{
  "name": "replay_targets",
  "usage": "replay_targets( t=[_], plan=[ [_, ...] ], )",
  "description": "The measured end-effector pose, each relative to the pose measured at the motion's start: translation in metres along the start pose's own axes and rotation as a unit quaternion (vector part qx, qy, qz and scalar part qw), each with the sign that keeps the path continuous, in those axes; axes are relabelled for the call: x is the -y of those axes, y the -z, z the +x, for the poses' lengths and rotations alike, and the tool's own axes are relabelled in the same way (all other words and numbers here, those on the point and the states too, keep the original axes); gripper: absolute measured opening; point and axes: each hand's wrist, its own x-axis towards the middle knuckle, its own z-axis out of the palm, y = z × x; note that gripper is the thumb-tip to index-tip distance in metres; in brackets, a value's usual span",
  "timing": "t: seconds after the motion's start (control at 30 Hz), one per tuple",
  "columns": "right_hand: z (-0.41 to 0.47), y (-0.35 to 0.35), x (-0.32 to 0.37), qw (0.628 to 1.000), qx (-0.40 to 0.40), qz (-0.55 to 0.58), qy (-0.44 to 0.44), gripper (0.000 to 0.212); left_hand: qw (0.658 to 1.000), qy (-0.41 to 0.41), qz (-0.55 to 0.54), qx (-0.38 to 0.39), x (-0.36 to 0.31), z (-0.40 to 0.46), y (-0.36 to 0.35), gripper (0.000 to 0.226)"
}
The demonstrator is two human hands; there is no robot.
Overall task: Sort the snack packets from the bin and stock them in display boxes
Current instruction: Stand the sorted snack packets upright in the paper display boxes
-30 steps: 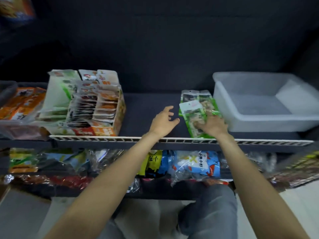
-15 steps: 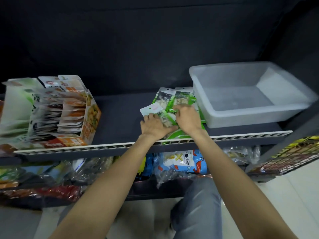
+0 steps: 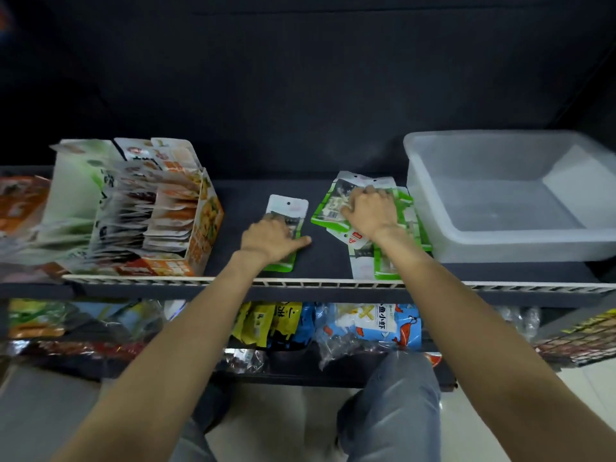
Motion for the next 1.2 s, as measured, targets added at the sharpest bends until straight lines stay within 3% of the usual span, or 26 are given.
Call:
replay_targets(
  t=[0.07, 0.1, 0.2, 0.27, 0.53, 0.73, 0.9, 1.07, 1.2],
  plan=[
    [0.013, -0.001, 0.014, 0.999, 0.039, 0.010, -0.010, 0.059, 0.997, 0.024, 0.075, -0.018, -0.014, -0.003, -0.009, 0.093],
    [0.019, -0.003, 0.020, 0.998, 0.056, -0.010, -0.025, 0.066, 0.995, 0.024, 0.086, -0.035, -0.016, -0.004, -0.014, 0.095],
    [0.032, -0.010, 0.035, 0.987, 0.095, -0.105, -0.075, 0.084, 0.997, 0.012, 0.039, -0.058, -0.006, -0.003, -0.016, 0.067],
    [0.036, -0.013, 0.042, 0.985, 0.108, -0.107, -0.081, 0.089, 0.998, 0.003, 0.032, -0.047, 0.006, -0.006, -0.012, 0.054],
    [0.007, -0.015, 0.064, 0.986, 0.151, -0.025, 0.070, 0.065, 0.998, -0.004, 0.061, -0.016, 0.018, -0.017, -0.012, 0.042],
    [-0.020, -0.007, 0.059, 0.995, 0.057, -0.027, 0.080, 0.055, 0.992, -0.018, 0.104, -0.074, 0.031, -0.017, -0.008, 0.036],
    [-0.028, 0.009, 0.051, 0.973, 0.182, -0.068, 0.128, 0.062, 0.988, -0.053, 0.105, -0.103, 0.046, -0.030, -0.005, 0.034],
    [-0.040, 0.007, 0.053, 0.971, 0.101, -0.151, 0.158, 0.048, 0.989, -0.064, 0.061, -0.118, 0.052, -0.038, -0.007, 0.033],
    [-0.040, 0.020, 0.046, 0.996, -0.011, 0.016, 0.092, 0.021, 0.981, -0.084, 0.009, -0.175, 0.050, -0.050, 0.003, 0.029]
  ],
)
